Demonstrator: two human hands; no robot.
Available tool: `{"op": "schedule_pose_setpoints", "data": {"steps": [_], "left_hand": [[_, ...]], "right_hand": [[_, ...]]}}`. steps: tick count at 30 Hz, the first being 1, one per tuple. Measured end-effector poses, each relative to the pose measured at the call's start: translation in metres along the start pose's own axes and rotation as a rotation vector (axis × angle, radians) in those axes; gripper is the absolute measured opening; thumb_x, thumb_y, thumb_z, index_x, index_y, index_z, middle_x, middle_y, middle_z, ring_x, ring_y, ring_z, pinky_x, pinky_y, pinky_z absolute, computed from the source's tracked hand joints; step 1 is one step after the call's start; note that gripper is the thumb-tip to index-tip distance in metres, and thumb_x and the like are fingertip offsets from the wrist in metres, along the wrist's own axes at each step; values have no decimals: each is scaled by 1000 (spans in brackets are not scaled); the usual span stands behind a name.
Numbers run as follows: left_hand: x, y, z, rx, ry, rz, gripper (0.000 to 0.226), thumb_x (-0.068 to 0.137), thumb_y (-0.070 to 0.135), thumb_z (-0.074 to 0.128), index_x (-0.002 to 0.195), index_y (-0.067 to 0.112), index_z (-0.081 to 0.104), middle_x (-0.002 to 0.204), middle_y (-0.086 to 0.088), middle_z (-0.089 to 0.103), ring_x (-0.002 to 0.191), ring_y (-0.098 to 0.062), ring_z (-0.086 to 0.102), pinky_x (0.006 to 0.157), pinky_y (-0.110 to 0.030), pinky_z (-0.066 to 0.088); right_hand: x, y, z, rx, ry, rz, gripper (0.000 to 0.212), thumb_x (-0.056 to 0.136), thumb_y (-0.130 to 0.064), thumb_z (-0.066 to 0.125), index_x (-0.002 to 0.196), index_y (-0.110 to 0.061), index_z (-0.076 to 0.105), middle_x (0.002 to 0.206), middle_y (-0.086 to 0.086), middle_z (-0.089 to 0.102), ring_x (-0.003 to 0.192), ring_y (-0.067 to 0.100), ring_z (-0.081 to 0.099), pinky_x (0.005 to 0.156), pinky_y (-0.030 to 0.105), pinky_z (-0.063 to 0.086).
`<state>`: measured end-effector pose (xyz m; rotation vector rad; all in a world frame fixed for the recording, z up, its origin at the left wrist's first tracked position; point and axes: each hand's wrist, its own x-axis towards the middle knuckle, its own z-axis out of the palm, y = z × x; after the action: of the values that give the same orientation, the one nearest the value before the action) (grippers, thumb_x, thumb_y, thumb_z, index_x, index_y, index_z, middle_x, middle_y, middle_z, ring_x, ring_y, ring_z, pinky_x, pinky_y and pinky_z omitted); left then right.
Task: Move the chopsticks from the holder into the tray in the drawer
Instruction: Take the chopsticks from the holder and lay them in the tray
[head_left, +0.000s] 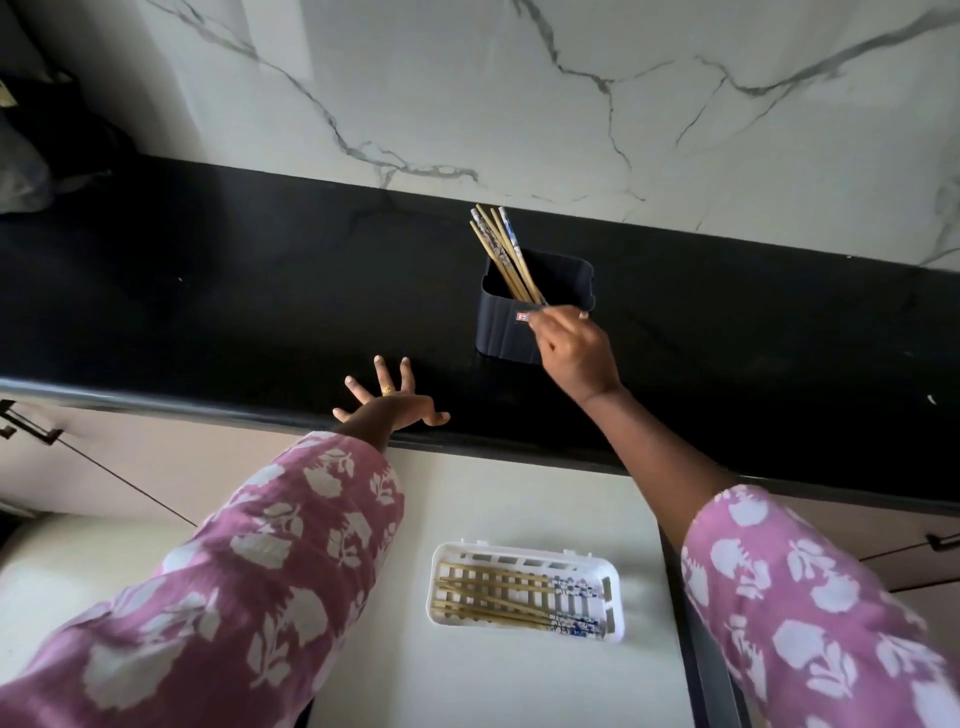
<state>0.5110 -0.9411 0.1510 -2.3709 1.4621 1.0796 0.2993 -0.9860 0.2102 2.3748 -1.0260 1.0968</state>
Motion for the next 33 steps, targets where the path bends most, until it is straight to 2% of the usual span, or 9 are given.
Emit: {"op": "schedule_pose_setpoints", "data": {"steps": [2, 6, 9, 12, 16, 20, 24, 31, 33], "left_hand": [[2, 0, -1, -9, -7, 3, 96, 81, 66, 50, 146, 39, -14, 156, 2, -25, 137, -49, -23, 104, -72, 1], [1, -2, -2, -18, -19, 8, 97, 82, 63, 52, 146, 38, -17, 154, 2, -30, 137, -48, -25, 104, -71, 1], [-3, 0, -5, -31, -25, 3, 96, 83, 60, 53, 146, 38, -17, 153, 2, -31, 137, -47, -26, 105, -70, 1], [-6, 2, -7, -26, -31, 1, 95, 84, 60, 52, 146, 38, -17, 153, 2, -31, 137, -47, -25, 105, -70, 1], [-5, 2, -6, -16, -42, -6, 97, 84, 60, 53, 145, 37, -19, 152, 2, -34, 137, -47, -26, 105, -70, 2], [-3, 2, -5, -21, -39, -5, 98, 83, 59, 54, 145, 38, -19, 152, 2, -34, 136, -47, -27, 105, -70, 1], [-1, 3, -4, -23, -30, -5, 98, 83, 59, 54, 145, 38, -20, 151, 2, -35, 136, -47, -27, 105, -70, 1], [0, 2, -1, -6, -22, -13, 99, 81, 64, 53, 145, 40, -19, 152, 3, -33, 136, -47, -26, 104, -72, 1], [-1, 2, -1, 2, -22, -13, 100, 80, 65, 53, 144, 40, -19, 152, 3, -34, 136, -47, -26, 104, -72, 1]], "right_hand": [[26, 9, 5, -1, -20, 73, 11, 74, 8, 70, 83, 3, 73, 77, 15, 74, 68, 28, 71, 58, 34, 60], [68, 19, 26, 76, -308, 390, 18, 88, -2, 55, 93, 2, 72, 90, 20, 72, 84, 34, 68, 73, 35, 53], [86, 24, 46, 19, -543, 559, 20, 88, -12, 60, 102, 0, 69, 102, 22, 69, 93, 36, 66, 80, 37, 54], [95, 25, 65, -4, -664, 666, 34, 84, -14, 68, 113, 1, 61, 114, 24, 60, 101, 40, 62, 83, 41, 52], [99, 23, 83, -84, -651, 682, 33, 88, -12, 61, 119, -2, 57, 117, 20, 59, 102, 39, 62, 77, 40, 51], [101, 22, 88, -97, -639, 683, 28, 92, -11, 53, 119, -2, 57, 118, 20, 58, 103, 39, 61, 80, 40, 51], [101, 20, 77, -64, -617, 679, 32, 86, -17, 65, 115, -3, 60, 114, 20, 60, 100, 38, 62, 76, 39, 51], [117, 22, 34, 78, -399, 677, 21, 87, -18, 63, 93, -1, 72, 95, 18, 72, 94, 31, 65, 71, 30, 53], [122, 21, 16, 127, -288, 684, 21, 89, -19, 62, 93, -1, 73, 95, 16, 73, 94, 28, 65, 68, 24, 47]]}}
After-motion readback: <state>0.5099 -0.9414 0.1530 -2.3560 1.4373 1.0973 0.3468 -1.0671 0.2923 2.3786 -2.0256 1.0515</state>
